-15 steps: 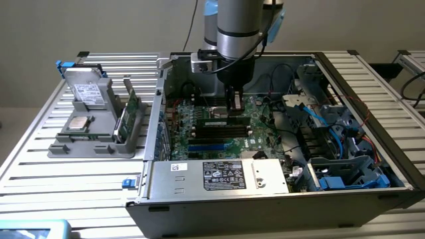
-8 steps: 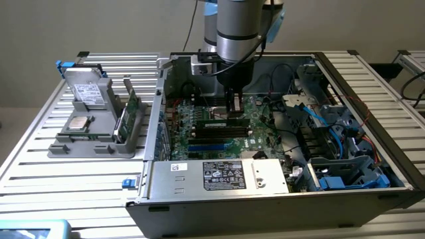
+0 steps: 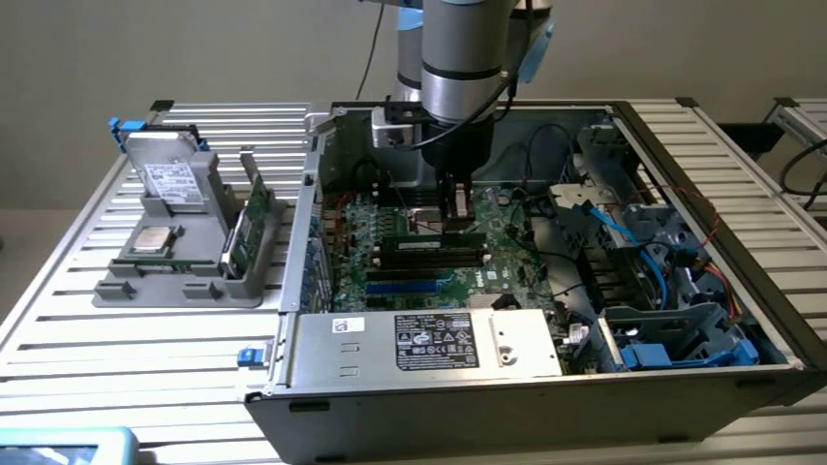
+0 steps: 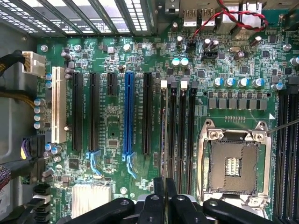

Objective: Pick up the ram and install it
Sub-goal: 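Insert the ram into the slot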

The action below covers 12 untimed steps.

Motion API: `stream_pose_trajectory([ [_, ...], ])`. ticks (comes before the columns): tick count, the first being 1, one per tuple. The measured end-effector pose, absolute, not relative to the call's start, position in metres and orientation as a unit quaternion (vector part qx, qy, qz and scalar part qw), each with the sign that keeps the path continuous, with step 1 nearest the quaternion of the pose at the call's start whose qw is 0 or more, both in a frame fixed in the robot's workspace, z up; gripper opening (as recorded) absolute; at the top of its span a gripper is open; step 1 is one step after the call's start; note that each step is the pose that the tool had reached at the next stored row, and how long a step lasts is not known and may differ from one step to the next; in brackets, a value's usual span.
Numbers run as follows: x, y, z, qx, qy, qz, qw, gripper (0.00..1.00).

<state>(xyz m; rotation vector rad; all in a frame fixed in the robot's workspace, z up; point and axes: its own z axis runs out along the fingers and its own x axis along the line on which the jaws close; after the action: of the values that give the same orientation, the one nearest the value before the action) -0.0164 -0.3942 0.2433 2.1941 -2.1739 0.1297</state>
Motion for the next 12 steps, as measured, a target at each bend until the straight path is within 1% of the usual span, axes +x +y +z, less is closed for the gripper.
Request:
stream_pose_trajectory([
  [7,-0.0164,-0.3909,0.2399,0.711,-0.702,0.042,0.026,0.13],
  [12,-0.0164,-0.3908,0.2381,0.712,-0.700,0.045,0.032,0.13],
])
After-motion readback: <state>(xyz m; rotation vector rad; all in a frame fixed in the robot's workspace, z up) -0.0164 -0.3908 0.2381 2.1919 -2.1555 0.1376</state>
